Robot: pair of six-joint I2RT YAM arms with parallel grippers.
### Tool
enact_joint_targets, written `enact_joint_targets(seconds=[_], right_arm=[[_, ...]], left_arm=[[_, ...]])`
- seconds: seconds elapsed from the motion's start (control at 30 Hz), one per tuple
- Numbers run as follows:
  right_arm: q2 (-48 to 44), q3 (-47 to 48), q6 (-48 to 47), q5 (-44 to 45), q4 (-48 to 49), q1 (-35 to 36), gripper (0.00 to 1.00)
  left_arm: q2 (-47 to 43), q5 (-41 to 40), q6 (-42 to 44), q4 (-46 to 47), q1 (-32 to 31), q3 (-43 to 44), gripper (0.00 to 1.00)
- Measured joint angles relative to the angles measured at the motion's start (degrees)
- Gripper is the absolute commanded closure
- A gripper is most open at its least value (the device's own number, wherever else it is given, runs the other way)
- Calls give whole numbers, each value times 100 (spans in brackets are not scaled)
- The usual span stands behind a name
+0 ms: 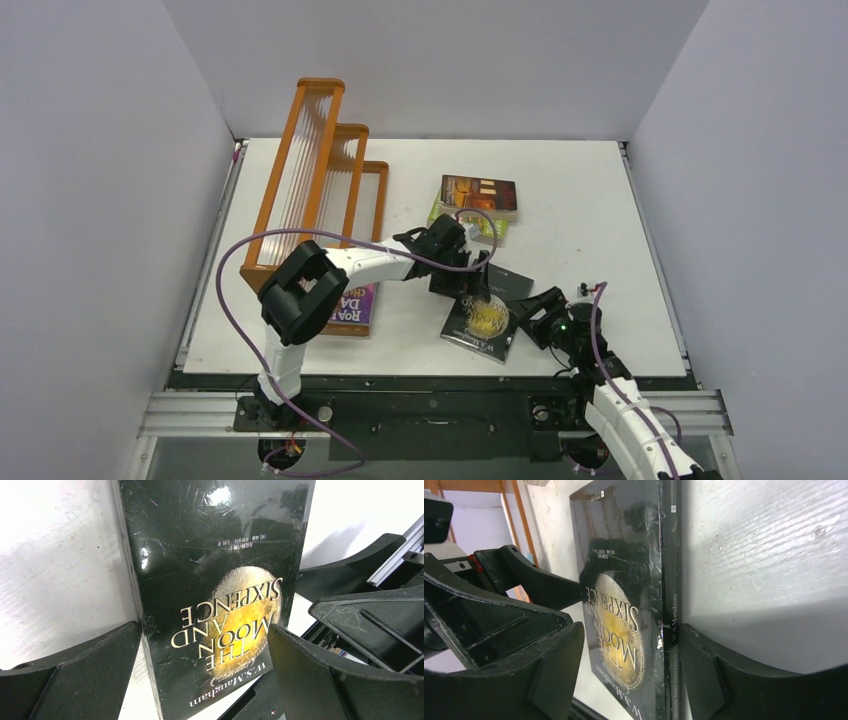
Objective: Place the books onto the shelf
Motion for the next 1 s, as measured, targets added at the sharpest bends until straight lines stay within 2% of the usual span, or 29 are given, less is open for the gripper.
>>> enact_joint_targets(seconds=[0.13,0.23,0.4,0.5,0.63,0.73,0.83,1.0], right_arm=[[96,-22,374,-133,195,0,46],[96,-22,479,-245,284,0,56],[203,-22,575,-411,472,2,59],[299,-22,667,-516,684,4,57],[299,-22,619,-553,778,13,48],[282,39,284,-415,168,83,40],[282,308,-81,-175,-579,127,39],[278,601,-417,289,-1224,127,39]], left_arm=[[-26,-160,79,-46,31,4,3],[-31,-258,131,-103,52,35,3],[-31,-413,256,-210,66,92,3],[-28,-490,297,-278,68,122,3],[-28,-511,319,-315,81,140,3],[-26,-367,302,-315,68,142,3],[-26,-203,271,-321,-11,144,3],[-26,-85,275,-470,-66,203,3]])
